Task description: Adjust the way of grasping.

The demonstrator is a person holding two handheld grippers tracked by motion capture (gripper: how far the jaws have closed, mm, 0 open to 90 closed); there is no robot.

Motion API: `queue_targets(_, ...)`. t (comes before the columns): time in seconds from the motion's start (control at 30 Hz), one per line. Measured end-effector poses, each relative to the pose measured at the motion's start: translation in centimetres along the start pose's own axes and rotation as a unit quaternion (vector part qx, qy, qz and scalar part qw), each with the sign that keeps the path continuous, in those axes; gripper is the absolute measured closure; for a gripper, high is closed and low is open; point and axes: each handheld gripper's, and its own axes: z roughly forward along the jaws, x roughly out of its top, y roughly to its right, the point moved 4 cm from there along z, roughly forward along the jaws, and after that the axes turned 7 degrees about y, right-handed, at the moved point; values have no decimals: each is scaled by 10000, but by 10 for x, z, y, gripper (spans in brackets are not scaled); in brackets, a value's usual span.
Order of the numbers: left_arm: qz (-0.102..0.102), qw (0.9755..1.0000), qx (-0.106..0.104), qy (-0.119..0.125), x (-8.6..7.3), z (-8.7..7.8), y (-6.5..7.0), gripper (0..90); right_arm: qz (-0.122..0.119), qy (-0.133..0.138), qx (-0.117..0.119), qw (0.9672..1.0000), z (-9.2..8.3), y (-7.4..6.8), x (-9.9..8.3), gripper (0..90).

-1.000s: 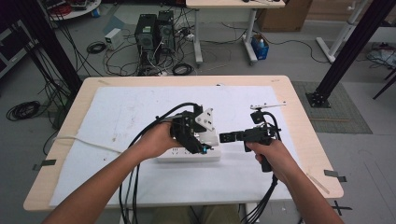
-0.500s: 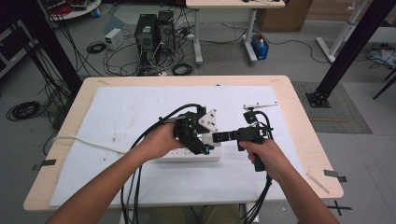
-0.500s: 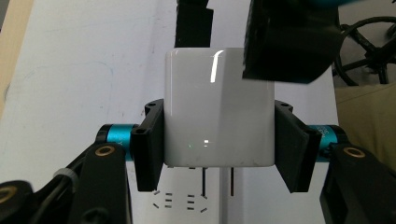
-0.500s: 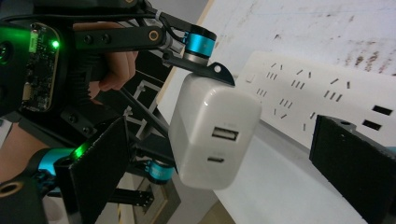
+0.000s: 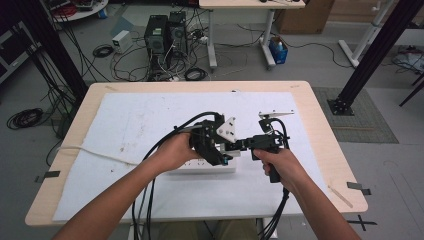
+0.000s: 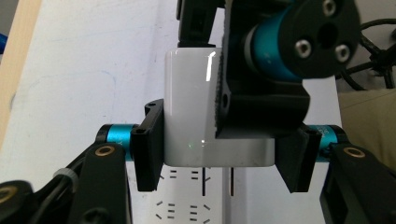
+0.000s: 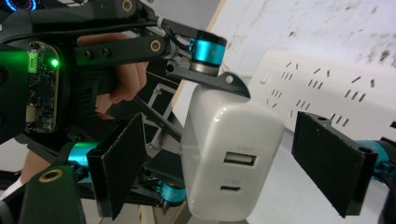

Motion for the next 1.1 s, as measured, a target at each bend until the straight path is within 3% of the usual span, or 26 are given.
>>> queue_targets(0.23, 23, 10000, 45, 54, 0, 0, 1, 425, 263, -32, 198, 9995, -1, 1, 0, 396)
queue_targets(0.53, 81, 9998, 129, 110, 1, 0, 0, 425, 488, 25, 272, 9984, -2, 4, -1, 569)
queue_targets(0.57, 19, 9998, 127, 138, 1, 0, 1, 424, 525, 46, 296, 9982, -2, 5, -1, 579)
queue_targets(0.67, 103, 9997, 188, 69, 0, 2, 1, 424, 739, 42, 282, 9969, -2, 6, 0, 609)
queue_targets(0.73, 33, 9998, 179, 51, 0, 3, 1, 422, 743, 83, 249, 9969, -2, 7, 0, 617)
queue_targets(0.77, -60, 9998, 168, 69, 0, 4, 1, 416, 724, 86, 208, 9971, -2, 7, -1, 620)
queue_targets(0.83, -218, 9996, 201, -42, -1, 5, 0, 293, 613, 63, 59, 9981, -2, 8, -1, 620)
queue_targets(0.93, -267, 9994, 161, -138, -7, 2, -2, 277, 406, 74, -170, 9990, -6, 10, 0, 620)
queue_targets(1.1, -705, 9968, 98, -365, -25, -8, -9, 227, -144, -62, -799, 9967, -16, 11, 4, 620)
